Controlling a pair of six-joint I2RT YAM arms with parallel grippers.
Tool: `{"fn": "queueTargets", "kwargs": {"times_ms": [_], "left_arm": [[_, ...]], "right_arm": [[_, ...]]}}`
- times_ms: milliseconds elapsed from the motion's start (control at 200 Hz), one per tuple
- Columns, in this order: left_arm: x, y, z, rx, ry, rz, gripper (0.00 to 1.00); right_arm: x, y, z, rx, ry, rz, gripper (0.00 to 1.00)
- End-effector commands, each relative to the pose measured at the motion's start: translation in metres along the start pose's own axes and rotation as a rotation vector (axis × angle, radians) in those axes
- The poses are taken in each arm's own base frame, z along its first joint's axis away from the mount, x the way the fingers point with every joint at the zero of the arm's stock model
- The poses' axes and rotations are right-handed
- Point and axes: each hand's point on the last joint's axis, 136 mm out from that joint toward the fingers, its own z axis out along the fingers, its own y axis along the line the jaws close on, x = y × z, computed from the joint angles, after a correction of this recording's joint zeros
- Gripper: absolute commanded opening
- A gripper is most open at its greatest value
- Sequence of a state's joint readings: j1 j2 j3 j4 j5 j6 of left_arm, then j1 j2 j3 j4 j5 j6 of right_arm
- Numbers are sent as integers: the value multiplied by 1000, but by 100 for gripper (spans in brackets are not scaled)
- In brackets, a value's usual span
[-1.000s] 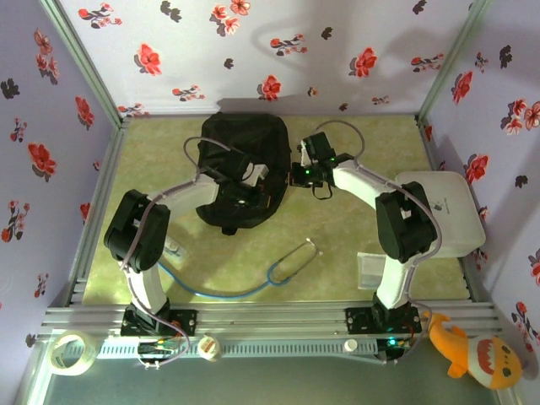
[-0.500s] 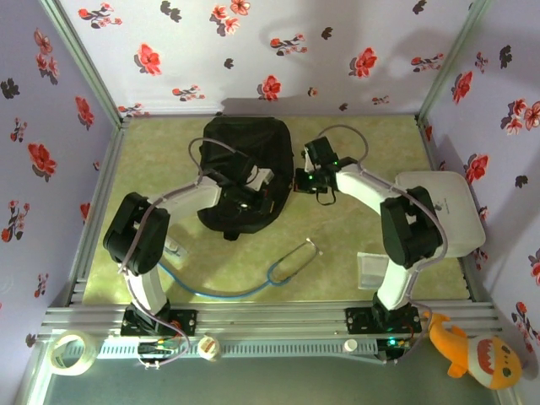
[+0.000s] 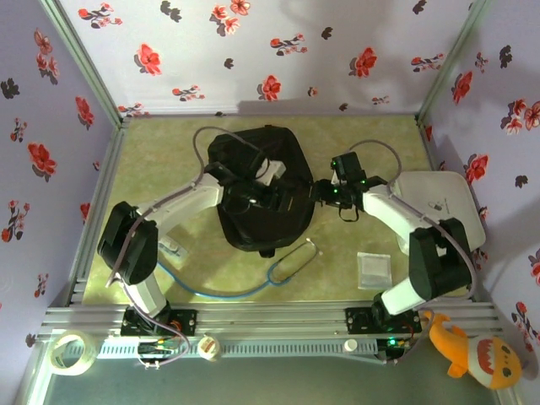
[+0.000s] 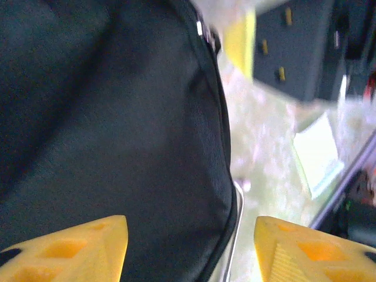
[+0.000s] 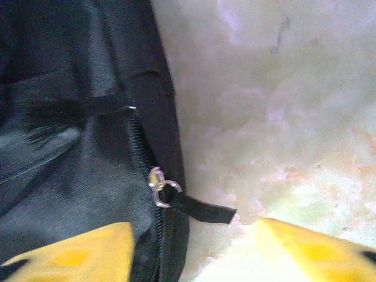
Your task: Pack the student bag
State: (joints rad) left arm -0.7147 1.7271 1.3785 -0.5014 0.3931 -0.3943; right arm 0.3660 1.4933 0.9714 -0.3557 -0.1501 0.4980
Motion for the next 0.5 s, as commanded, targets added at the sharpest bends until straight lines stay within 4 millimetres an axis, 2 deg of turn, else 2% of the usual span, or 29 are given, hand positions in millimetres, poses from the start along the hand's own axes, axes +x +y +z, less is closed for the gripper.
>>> {"fn": "queueTargets", "kwargs": {"times_ms": [0,80,155,375,495], "left_arm": [[-38,25,-27,-110,-132,-72,61],[-55,39,-29,-143,-179,-127,61],[-69,43,-26,-161,-198,-130,61],[-90,80,-3,-290,-215,-232,55],[-104,83,11,-285,-211,-236,54]], "right_arm": [[-40,24,-29,-80,-156,17,68],[-51,26,-31,-80,-200,23,73],[-56,25,-27,-73,-204,26,74],[-64,29,-6,-85,-165,27,75],[-65,31,8,-85,-131,24,75]]}}
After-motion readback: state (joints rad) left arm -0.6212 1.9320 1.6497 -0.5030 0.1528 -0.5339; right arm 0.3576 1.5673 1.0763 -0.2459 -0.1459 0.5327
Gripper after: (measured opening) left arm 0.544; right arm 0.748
